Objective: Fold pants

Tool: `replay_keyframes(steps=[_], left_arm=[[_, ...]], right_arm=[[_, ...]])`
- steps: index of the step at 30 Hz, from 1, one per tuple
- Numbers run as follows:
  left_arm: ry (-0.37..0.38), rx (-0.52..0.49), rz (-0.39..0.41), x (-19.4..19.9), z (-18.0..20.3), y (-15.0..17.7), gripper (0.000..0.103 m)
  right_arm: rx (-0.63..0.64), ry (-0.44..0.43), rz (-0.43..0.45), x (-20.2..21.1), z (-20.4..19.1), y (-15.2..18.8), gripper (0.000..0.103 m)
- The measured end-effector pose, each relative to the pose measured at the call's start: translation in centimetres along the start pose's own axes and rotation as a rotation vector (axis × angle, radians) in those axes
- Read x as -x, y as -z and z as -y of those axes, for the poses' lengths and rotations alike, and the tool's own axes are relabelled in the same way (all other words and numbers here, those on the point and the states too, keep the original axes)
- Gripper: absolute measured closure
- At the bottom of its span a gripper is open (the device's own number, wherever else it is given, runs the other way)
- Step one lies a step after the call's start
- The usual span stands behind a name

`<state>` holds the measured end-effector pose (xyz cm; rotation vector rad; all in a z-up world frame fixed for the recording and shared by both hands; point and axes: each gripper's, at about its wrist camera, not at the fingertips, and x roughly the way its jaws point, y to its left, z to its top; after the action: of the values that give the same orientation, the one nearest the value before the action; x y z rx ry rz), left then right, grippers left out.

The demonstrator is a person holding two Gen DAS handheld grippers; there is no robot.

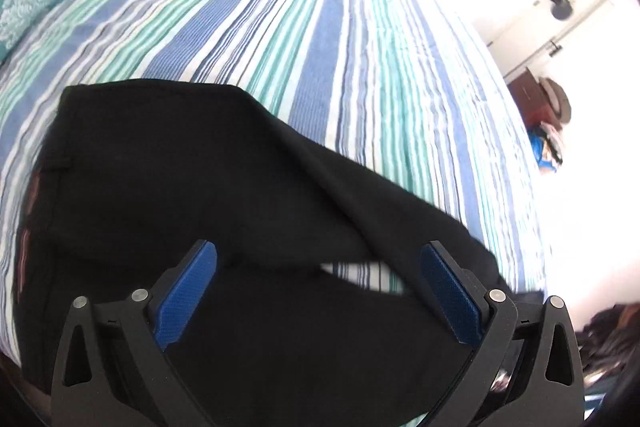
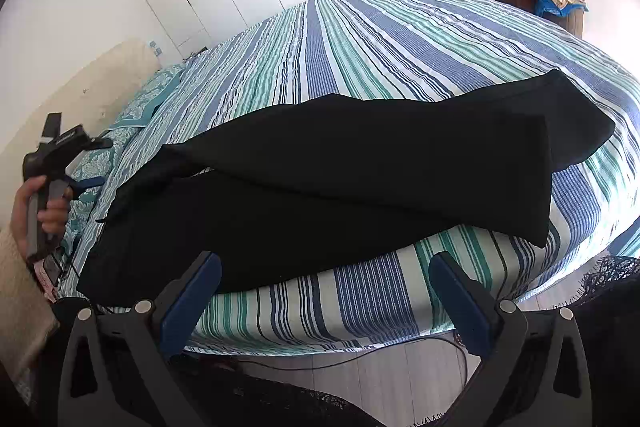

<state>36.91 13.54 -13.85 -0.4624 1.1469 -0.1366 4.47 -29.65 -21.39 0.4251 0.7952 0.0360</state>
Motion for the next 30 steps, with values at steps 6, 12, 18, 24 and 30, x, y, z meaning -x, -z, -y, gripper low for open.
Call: replay_keyframes(steps=[6,12,18,24,30], left_arm=[[-0.074,0.199,-0.125,-8.9,-2.1,-7.0,0.034],[-0.215,0.282,-0.125,-13.4,-3.0,-8.9,0.038],[-0.133,0.290,-0.083,-13.1,-2.3,-8.6,0.098],[-0.104,0.238,-0.054,-10.9,-1.0,-8.1,0.099],[-0.093,0.233,-0.049,-9.8,-0.9,-7.5,0.099]], right_arm=[[-0.059,-0.043,-0.005,-0.1,0.8,-0.4,0.000],[-0.176,-0.146,0.009,0.4,3.1,-0.8,0.000],[-0.367,-0.154,-0.034,-1.0,7.1,-0.8,0.011],[-0.510,-0.115,-0.067,-3.0,10.1,-0.4,0.018],[-0.594,-0.001,0.003,-2.9,13.0,-0.9,0.019]])
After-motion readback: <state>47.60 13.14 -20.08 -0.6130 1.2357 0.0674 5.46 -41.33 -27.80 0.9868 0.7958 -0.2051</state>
